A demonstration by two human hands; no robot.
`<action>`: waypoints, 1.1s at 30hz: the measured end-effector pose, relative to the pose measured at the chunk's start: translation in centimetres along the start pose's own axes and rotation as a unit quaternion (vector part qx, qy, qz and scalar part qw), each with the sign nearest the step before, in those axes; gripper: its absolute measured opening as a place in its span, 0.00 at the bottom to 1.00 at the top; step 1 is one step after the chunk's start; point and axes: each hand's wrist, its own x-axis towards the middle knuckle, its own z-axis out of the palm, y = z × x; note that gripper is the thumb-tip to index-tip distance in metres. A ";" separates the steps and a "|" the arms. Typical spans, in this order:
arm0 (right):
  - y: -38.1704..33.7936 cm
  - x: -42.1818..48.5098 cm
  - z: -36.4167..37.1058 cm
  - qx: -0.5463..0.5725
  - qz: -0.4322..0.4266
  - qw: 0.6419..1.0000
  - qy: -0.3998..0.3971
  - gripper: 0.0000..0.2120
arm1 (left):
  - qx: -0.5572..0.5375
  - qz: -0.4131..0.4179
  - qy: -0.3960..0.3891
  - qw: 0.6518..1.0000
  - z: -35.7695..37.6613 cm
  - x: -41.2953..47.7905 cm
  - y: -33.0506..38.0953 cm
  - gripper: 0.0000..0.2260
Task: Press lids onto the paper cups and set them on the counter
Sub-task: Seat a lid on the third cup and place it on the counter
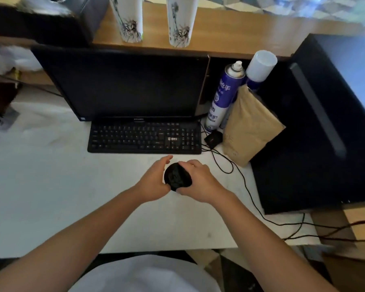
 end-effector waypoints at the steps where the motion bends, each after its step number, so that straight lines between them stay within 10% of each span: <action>1: -0.1 0.0 0.5 -0.011 -0.006 1.000 0.008 0.36 | -0.014 -0.005 -0.002 1.000 0.6 -0.2 -0.6 0.38; 15: -2.2 0.8 3.2 0.125 0.086 0.979 0.132 0.29 | -0.210 -0.008 0.080 0.974 2.4 -0.9 -3.9 0.32; 21: -6.2 1.1 6.3 0.365 0.171 0.911 0.087 0.16 | -0.016 0.030 0.093 0.995 -2.3 -3.7 -7.2 0.40; 28: -13.2 1.6 10.3 0.192 0.096 0.973 0.091 0.19 | 0.153 0.083 0.189 0.966 -4.9 -7.8 -11.8 0.39; 33: -16.0 0.7 11.4 0.086 0.015 0.988 0.125 0.17 | -0.081 0.041 0.034 0.995 -6.9 -10.7 -12.8 0.35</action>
